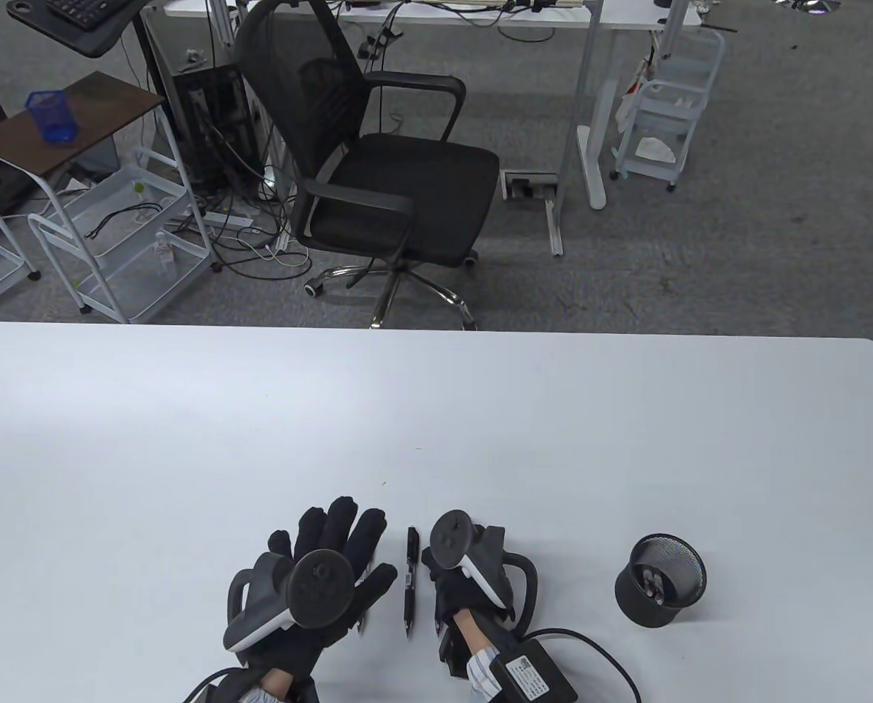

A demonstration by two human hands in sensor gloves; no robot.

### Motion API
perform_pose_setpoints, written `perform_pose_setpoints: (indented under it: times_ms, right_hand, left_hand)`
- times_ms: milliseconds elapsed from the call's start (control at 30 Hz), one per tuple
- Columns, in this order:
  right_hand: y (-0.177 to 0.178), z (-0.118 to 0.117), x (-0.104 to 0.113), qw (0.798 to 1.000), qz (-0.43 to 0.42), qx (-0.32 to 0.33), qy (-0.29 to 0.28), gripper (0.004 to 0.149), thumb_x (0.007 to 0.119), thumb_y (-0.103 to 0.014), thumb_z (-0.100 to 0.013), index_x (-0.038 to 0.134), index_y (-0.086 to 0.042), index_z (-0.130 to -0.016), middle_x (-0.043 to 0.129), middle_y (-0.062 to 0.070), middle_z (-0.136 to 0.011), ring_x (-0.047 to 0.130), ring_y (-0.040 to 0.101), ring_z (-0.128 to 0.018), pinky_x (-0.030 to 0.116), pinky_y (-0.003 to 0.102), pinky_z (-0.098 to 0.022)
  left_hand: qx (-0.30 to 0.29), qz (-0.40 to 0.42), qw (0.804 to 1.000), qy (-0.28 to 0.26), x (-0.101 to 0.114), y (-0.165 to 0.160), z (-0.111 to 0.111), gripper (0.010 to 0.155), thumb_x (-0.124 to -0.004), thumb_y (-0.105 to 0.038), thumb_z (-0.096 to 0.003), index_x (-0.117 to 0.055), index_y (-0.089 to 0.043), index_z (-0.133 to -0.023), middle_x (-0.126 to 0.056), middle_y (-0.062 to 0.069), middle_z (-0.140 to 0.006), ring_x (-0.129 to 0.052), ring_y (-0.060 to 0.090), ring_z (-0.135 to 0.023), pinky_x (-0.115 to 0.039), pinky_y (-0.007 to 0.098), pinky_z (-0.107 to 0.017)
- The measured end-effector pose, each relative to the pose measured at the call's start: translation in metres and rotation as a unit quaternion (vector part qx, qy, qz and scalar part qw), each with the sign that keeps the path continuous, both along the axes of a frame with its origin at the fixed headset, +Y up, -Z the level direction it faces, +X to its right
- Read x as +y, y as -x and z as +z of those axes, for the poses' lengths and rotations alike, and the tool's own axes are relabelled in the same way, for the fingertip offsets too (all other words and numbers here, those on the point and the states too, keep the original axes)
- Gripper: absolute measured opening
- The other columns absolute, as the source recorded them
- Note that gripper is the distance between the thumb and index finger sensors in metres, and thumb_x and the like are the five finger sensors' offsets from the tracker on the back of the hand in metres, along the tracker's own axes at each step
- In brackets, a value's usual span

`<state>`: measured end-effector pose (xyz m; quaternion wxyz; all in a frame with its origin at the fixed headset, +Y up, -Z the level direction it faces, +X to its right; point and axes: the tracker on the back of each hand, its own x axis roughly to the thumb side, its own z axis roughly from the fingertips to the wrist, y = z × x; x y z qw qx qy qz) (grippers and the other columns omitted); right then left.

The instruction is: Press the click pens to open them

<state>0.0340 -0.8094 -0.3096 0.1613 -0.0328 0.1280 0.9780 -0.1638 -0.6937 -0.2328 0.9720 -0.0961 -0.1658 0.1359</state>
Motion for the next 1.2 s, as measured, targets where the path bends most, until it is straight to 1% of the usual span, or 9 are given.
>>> perform_pose_setpoints:
  times_ms: [200,300,367,533,633,767,867,967,1200]
  right_hand:
    - [-0.011,0.000,0.010,0.999,-0.043,-0.013,0.019,0.071,0.076,-0.039,-0.062,0.056,0.005,-0.115,0.078,0.022,-0.085,0.090,0.022,-0.050,0.083,0.037,-0.043]
    - [-0.017,0.004,0.027,0.998,-0.058,-0.021,0.021,0.072,0.074,-0.036,-0.064,0.050,0.007,-0.116,0.068,0.029,-0.096,0.084,0.036,-0.066,0.074,0.051,-0.056]
    - [-0.020,0.012,0.046,0.998,-0.060,-0.025,0.024,0.072,0.073,-0.034,-0.065,0.048,0.009,-0.116,0.060,0.034,-0.101,0.078,0.043,-0.073,0.069,0.057,-0.060]
    - [-0.028,0.037,0.111,0.999,-0.025,0.020,0.024,0.073,0.073,-0.033,-0.066,0.044,0.009,-0.118,0.051,0.037,-0.107,0.069,0.052,-0.086,0.059,0.065,-0.066]
    - [-0.047,0.046,0.150,0.999,0.007,0.034,0.004,0.073,0.075,-0.033,-0.065,0.046,0.007,-0.118,0.051,0.036,-0.111,0.064,0.055,-0.093,0.052,0.070,-0.070]
    - [-0.085,0.048,0.179,0.998,0.065,0.016,0.016,0.074,0.079,-0.034,-0.063,0.048,0.002,-0.120,0.049,0.035,-0.115,0.058,0.055,-0.100,0.044,0.072,-0.073]
    - [-0.116,0.049,0.184,0.995,0.096,-0.001,0.041,0.075,0.083,-0.032,-0.061,0.050,0.000,-0.119,0.050,0.034,-0.116,0.059,0.054,-0.101,0.041,0.072,-0.075]
    - [-0.138,0.053,0.176,0.991,0.115,-0.012,0.074,0.074,0.085,-0.031,-0.059,0.053,-0.002,-0.119,0.053,0.032,-0.116,0.061,0.052,-0.101,0.041,0.071,-0.075]
    - [-0.157,0.063,0.152,0.975,0.194,-0.013,0.103,0.073,0.087,-0.030,-0.057,0.056,-0.005,-0.118,0.055,0.030,-0.115,0.063,0.051,-0.102,0.040,0.071,-0.076]
  left_hand:
    - [0.000,-0.001,1.000,-0.001,0.000,0.000,0.000,0.069,-0.044,-0.060,-0.0705,-0.027,-0.025,-0.128,-0.021,0.023,-0.131,-0.029,0.061,-0.115,-0.027,0.083,-0.073]
    - [0.000,-0.001,1.000,-0.001,0.000,0.000,0.000,0.069,-0.043,-0.060,-0.0705,-0.027,-0.026,-0.128,-0.021,0.023,-0.131,-0.029,0.061,-0.115,-0.027,0.083,-0.073]
    - [-0.001,-0.001,1.000,-0.001,0.000,0.000,0.000,0.069,-0.043,-0.060,-0.0705,-0.027,-0.026,-0.128,-0.021,0.023,-0.131,-0.029,0.061,-0.115,-0.027,0.083,-0.073]
    - [-0.003,-0.002,1.000,-0.001,0.000,-0.001,0.001,0.069,-0.043,-0.060,-0.0706,-0.027,-0.026,-0.128,-0.021,0.023,-0.131,-0.029,0.061,-0.115,-0.027,0.083,-0.073]
    - [-0.003,0.001,1.000,-0.004,0.002,-0.001,0.002,0.069,-0.043,-0.060,-0.0706,-0.027,-0.026,-0.128,-0.021,0.023,-0.131,-0.029,0.061,-0.115,-0.027,0.083,-0.073]
    - [-0.003,0.002,1.000,-0.006,0.002,-0.001,0.002,0.069,-0.043,-0.060,-0.0706,-0.027,-0.026,-0.128,-0.021,0.023,-0.131,-0.029,0.061,-0.115,-0.027,0.083,-0.073]
    - [-0.004,0.001,1.000,-0.004,0.002,-0.001,0.002,0.069,-0.043,-0.060,-0.0705,-0.027,-0.026,-0.128,-0.021,0.023,-0.131,-0.029,0.061,-0.115,-0.027,0.083,-0.073]
    - [-0.004,0.000,1.000,-0.003,0.002,-0.002,0.002,0.069,-0.043,-0.060,-0.0705,-0.027,-0.026,-0.128,-0.021,0.023,-0.131,-0.029,0.061,-0.115,-0.027,0.083,-0.073]
    - [-0.004,0.000,1.000,-0.003,0.002,-0.002,0.002,0.069,-0.043,-0.060,-0.0705,-0.027,-0.026,-0.128,-0.021,0.023,-0.131,-0.029,0.061,-0.115,-0.027,0.083,-0.073]
